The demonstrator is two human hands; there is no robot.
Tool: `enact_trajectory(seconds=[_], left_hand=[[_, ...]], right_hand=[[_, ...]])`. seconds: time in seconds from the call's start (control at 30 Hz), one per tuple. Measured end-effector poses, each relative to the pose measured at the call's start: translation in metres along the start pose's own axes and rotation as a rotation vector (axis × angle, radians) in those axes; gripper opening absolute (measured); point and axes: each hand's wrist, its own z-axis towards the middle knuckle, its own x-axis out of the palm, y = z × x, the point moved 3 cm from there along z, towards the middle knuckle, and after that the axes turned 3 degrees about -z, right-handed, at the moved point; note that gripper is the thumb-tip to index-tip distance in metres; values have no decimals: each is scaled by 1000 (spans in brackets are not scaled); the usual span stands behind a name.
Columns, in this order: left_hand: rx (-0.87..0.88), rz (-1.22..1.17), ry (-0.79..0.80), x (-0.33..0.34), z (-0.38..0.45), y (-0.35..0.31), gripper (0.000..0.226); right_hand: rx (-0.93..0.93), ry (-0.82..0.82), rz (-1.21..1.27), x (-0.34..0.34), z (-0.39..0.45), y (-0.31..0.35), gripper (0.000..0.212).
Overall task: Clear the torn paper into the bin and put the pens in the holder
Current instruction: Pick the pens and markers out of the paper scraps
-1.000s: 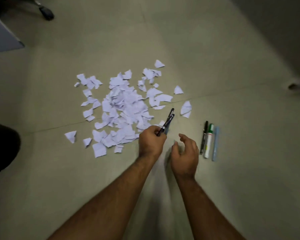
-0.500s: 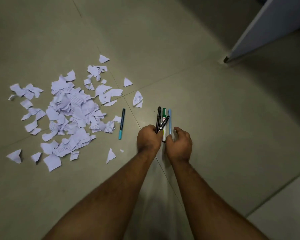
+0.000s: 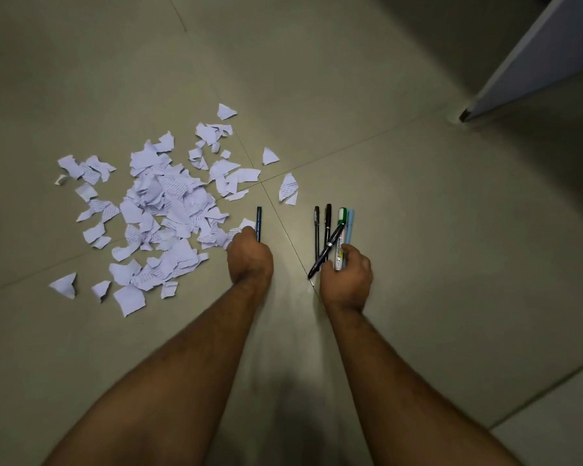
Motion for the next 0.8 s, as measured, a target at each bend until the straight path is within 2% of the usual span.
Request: enact_trajectory(seconds=[0.13,0.23,0.4,0.53,0.63,0.8], left_hand=[[-5,-17,79,0,-8,-8,24],[61,-91,138,8,-22,-21,24],[132,-234,343,39,-46,-35,14],[168,-245,323,34,-44,-29,18],[186,-224,294,12,-35,-21,20],[162,-226,261,-51,-4,9,17]], right_hand=[[-12,29,-44,3,-2,0,46],[-23,17,-34,3,-2,0,44],[-16,-6,20,2,-5,-4,38],[-23,-41,22,2,-9,4,37],[-126,-65,-12,5,-17,23,35],[-160,55,215,34,-42,75,32]])
